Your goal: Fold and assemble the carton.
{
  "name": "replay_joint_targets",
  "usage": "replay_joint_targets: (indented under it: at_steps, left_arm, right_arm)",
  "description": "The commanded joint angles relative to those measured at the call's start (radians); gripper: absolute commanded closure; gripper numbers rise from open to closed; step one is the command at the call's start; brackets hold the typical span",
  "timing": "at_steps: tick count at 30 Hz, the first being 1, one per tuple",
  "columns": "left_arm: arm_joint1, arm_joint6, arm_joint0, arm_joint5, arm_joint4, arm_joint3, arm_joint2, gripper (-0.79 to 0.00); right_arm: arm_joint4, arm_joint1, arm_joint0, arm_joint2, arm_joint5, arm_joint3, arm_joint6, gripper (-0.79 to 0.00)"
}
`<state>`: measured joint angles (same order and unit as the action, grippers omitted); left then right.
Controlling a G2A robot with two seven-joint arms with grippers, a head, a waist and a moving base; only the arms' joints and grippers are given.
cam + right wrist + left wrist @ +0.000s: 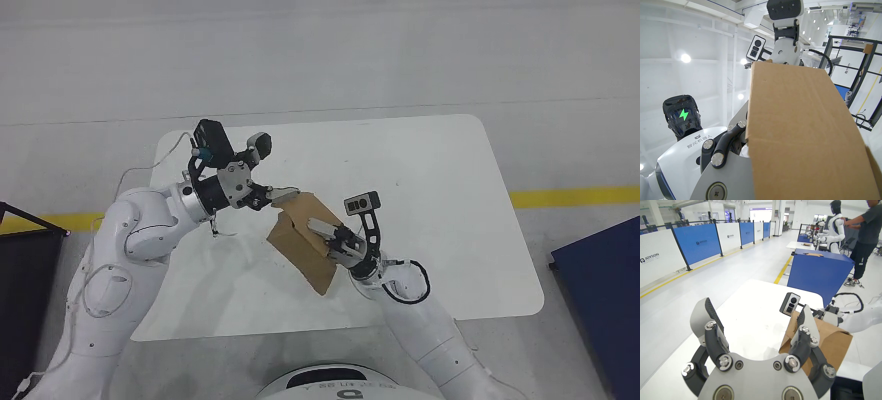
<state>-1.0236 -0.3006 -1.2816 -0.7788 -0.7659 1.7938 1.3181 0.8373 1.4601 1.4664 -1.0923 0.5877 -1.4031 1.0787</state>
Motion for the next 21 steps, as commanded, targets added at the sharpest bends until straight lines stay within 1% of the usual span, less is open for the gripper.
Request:
replay_joint_targets:
  at_steps: [1, 10, 13, 21]
  left_arm:
    - [0.001, 0.001, -0.003, -0.011, -0.002, -0.009, 0.001, -0.785]
    - [0.008, -0.024, -0.007, -0.070, 0.002, -0.013, 0.003, -0.785]
    - [0.013, -0.056, -0.001, -0.093, -0.018, -0.012, 0.007, -0.785]
    - [0.020, -0.049, -0.006, -0.097, -0.030, -0.012, 0.036, -0.785]
  right_arm:
    - [0.010, -0.002, 0.006, -0.007, -0.001, -0.001, 0.001, 0.000]
    - [0.034, -0.007, -0.011, -0.004, -0.025, 0.008, 0.023, 0.000]
    - [0.031, -0.006, -0.026, 0.004, -0.033, 0.016, 0.021, 0.000]
    - [0.019, -0.006, -0.053, 0.024, -0.053, 0.033, 0.008, 0.000]
